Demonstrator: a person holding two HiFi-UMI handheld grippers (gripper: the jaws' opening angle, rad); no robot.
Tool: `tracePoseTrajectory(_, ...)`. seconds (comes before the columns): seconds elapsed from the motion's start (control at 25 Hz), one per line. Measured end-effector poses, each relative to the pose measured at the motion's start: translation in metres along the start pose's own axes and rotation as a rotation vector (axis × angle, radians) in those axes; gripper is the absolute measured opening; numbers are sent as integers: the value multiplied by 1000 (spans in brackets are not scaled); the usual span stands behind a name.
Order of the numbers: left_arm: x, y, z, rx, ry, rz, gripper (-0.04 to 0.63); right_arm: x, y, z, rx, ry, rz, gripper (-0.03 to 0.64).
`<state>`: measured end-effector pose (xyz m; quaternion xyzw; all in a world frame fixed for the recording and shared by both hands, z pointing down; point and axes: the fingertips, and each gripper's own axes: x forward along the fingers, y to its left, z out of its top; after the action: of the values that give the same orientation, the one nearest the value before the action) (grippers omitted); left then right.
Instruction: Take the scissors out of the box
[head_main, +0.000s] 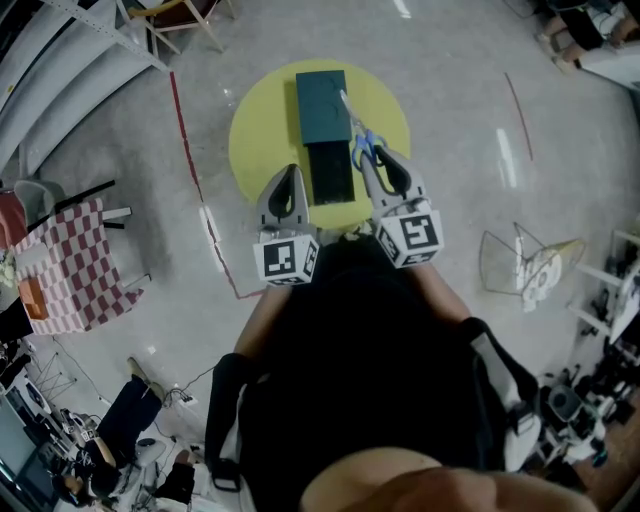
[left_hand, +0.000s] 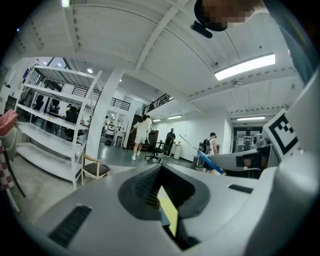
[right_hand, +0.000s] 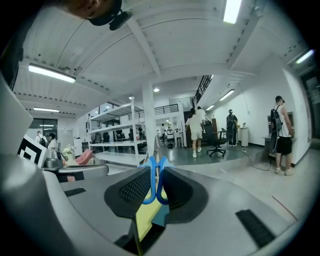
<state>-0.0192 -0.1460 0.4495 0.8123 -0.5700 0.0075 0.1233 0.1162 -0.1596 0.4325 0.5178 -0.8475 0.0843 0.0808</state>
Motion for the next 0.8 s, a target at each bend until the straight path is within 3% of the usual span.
tracePoseTrajectory(0.2,-1,-2,5,-22,-22,8,-5,-6,6,0,-3,-20,13,80)
tracePoseTrajectory(0.8,-4,0,5,5,-17,8,-5,-7,8,-1,-4,-28,19,80)
